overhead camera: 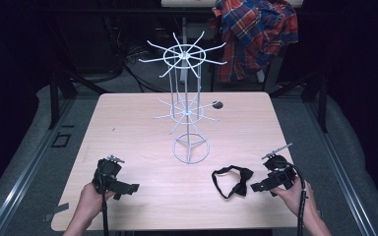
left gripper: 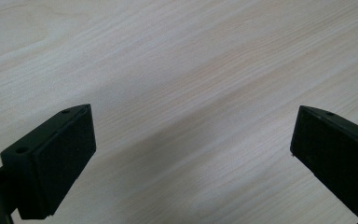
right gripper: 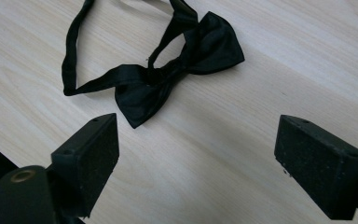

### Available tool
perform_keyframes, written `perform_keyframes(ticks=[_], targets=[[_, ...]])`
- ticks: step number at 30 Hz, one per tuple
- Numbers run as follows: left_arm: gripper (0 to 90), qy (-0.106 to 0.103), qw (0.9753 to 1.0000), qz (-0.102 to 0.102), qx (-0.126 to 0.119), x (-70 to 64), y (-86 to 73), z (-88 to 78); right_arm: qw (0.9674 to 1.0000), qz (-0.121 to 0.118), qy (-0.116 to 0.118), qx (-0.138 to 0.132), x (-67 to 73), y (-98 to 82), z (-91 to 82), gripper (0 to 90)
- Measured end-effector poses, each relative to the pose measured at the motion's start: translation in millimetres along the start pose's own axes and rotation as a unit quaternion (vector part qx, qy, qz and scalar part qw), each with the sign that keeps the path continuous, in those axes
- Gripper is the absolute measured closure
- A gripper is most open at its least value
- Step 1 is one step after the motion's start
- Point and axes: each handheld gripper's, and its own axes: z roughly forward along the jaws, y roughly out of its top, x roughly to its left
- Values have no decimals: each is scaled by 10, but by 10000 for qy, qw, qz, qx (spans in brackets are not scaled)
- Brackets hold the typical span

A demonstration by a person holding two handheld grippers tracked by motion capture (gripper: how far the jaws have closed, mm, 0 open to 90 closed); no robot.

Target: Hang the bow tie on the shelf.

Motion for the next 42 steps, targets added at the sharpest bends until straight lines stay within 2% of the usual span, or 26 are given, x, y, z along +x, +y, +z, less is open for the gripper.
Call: perform_keyframes(ticks=[1, 4, 6, 7, 11, 12, 13, 16, 17, 21, 22, 25, 28, 30, 31, 32, 36, 37, 40, 42], targets=[[1, 0, 10000, 0, 0, 0, 0, 0, 9998, -123, -7, 140, -5, 23, -18, 118], [1, -4, 10000, 7, 1, -1, 1, 1, 9999, -103, 91, 92, 19, 38, 19, 113], [1, -1, 10000, 7, 1, 0, 0, 1, 9998, -169, 27, 123, 26, 54, 41, 113], [1, 0, 10000, 6, 1, 0, 0, 0, 9998, -102, 135, 86, 42, 61, 60, 114], [1, -4, 10000, 2, 1, -3, 1, 2, 9998, -157, 61, 124, 71, 97, 114, 146], [1, -2, 10000, 4, 2, -4, 1, 2, 9997, -170, 104, 149, 74, 106, 118, 148], [1, -3, 10000, 3, 4, -5, 1, 3, 9999, -68, 135, 12, 99, 110, 152, 152], [1, 2, 10000, -4, 9, -7, 2, 5, 9997, -213, 60, 72, 112, 146, 162, 187], [1, 2, 10000, -3, 9, -7, 1, 6, 9997, -209, 121, 3, 127, 159, 177, 207], [1, 0, 10000, 2, 7, -8, 1, 7, 9999, -125, 63, -89, 190, 193, 220, 300], [1, 1, 10000, 1, 3, -9, 1, 8, 9998, -198, 18, -21, 192, 206, 222, 321], [1, -2, 10000, -2, 6, -11, 1, 10, 9999, -168, -18, -12, 228, 231, 265, 432], [1, -4, 10000, -13, 9, -11, 0, 13, 9998, -181, -63, 9, 252, 247, 300, 477], [1, -3, 10000, -15, 9, -11, 0, 14, 9997, -189, -111, 73, 252, 257, 307, 480], [1, -5, 10000, -8, 22, -8, 1, 14, 9999, -128, -47, 60, 260, 260, 317, 480], [1, -3, 10000, -6, 24, -7, 1, 15, 9999, -147, -88, -14, 259, 259, 332, 479], [1, 2, 10000, -5, 33, -7, 2, 17, 9998, -113, -191, 12, 262, 255, 362, 465], [1, 8, 10000, 8, 38, -7, 2, 20, 9994, -202, -295, 23, 256, 255, 394, 450], [1, 11, 10000, 2, 45, -10, 0, 21, 9986, -263, -450, 64, 252, 251, 432, 459], [1, 16, 10000, -5, 38, -10, 0, 22, 9987, -241, -453, 34, 254, 246, 447, 465]])
